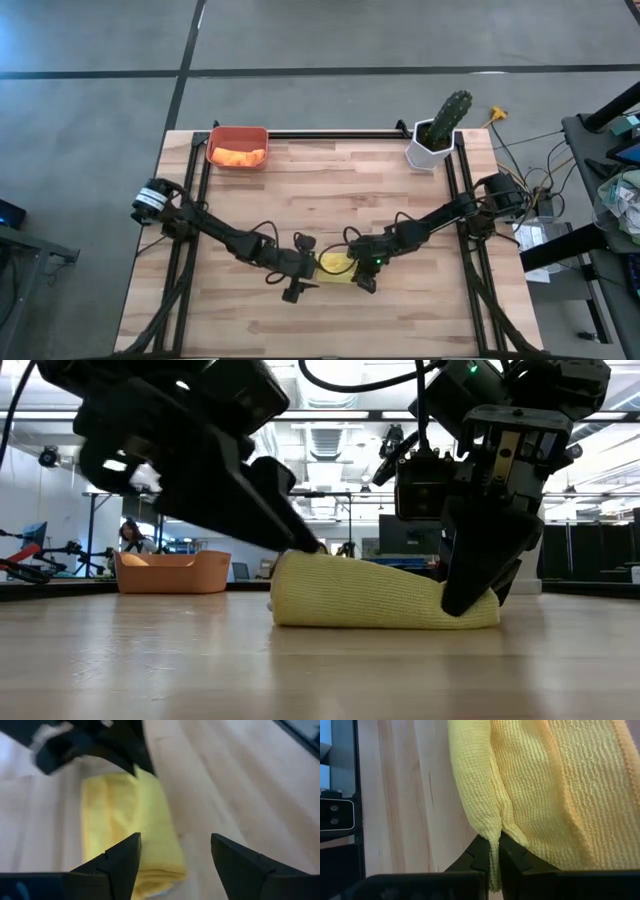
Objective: Roll microfiber towels into tight, uniform cylinder then place into a basket
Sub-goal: Roll the yellow towel
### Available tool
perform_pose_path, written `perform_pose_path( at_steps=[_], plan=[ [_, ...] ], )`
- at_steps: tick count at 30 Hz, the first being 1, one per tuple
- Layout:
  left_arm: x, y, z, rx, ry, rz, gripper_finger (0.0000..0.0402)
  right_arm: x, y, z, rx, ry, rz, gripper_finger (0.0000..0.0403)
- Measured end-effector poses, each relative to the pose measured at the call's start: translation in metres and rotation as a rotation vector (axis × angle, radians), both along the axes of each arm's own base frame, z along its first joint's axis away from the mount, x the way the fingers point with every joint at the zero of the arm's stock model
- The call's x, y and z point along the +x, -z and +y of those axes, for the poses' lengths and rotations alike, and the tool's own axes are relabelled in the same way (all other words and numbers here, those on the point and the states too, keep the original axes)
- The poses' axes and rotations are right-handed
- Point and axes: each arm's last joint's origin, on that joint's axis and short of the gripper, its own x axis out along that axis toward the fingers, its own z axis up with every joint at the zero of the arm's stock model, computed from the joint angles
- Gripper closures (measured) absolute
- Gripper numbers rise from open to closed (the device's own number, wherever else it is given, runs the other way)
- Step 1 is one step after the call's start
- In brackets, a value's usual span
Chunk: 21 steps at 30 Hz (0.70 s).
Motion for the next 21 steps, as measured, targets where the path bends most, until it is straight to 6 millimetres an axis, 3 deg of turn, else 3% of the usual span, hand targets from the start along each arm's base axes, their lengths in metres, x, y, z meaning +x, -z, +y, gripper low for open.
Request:
perform_pose_path(
  at_steps=[8,21],
  plan=[
    [-0.001,-0.005,0.001,0.024,-0.044,-0.028,0.0177,0.0,0.0,0.0,0.003,-0.003,0.001,0.039],
    [-0.003,0.015,-0.005,0.048,-0.03,0.026,0.0177,0.0,0.0,0.0,0.008,-0.008,0.006,0.039]
  ],
)
